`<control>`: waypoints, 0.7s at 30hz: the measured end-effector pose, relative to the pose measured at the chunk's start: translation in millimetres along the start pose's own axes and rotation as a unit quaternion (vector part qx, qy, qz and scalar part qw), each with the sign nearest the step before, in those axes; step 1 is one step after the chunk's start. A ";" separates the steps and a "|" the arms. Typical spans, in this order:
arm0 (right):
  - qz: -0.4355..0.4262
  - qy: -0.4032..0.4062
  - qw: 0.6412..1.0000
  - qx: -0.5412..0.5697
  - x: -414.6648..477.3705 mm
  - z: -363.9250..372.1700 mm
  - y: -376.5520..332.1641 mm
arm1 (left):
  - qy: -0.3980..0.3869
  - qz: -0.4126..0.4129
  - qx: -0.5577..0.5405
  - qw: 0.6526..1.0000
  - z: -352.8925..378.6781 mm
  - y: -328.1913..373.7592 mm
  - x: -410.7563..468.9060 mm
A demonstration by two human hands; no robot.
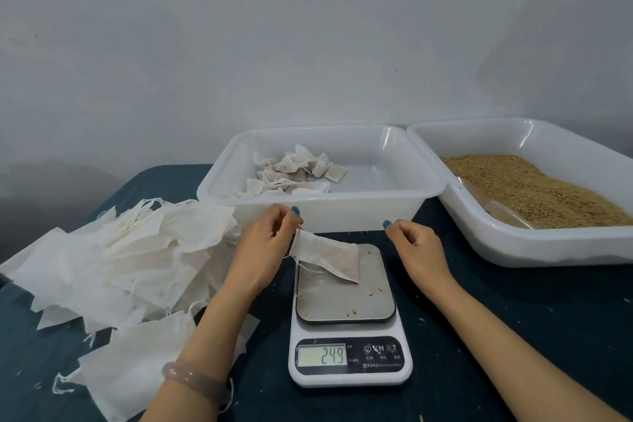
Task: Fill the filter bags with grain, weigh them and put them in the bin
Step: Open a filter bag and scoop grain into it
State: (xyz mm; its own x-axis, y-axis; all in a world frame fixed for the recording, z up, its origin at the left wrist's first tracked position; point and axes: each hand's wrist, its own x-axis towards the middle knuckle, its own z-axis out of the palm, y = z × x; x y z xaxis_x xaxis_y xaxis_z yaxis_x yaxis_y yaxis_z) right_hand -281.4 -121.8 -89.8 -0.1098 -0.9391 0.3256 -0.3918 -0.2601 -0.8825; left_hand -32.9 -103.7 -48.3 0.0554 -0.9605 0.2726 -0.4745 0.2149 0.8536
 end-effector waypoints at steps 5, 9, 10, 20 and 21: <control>0.002 0.000 1.000 -0.005 1.8 0.7 1.8 | -0.038 0.009 0.092 0.995 -1.5 -2.2 -1.2; 0.006 -0.012 1.000 -0.014 1.1 1.0 2.9 | -0.059 0.009 0.132 0.989 -1.3 0.1 -2.1; 0.009 -0.017 1.000 -0.018 0.9 1.7 3.0 | -0.063 0.008 0.138 0.988 -1.2 1.0 -2.6; 0.004 -0.017 1.000 -0.021 0.1 2.6 3.8 | -0.082 0.112 -0.009 0.990 7.4 14.5 -8.6; 0.003 -0.017 1.000 -0.021 0.3 2.9 4.4 | -0.085 0.124 -0.029 0.988 7.8 17.9 -9.7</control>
State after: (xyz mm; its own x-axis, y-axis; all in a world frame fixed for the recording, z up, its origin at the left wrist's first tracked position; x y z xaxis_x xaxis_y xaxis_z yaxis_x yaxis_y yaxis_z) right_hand -280.5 -123.9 -94.5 -0.0804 -0.9478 0.3085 -0.4295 -0.2463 -0.8688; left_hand -48.8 -91.9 -39.2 -0.2072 -0.8920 0.4018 -0.4033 0.4521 0.7956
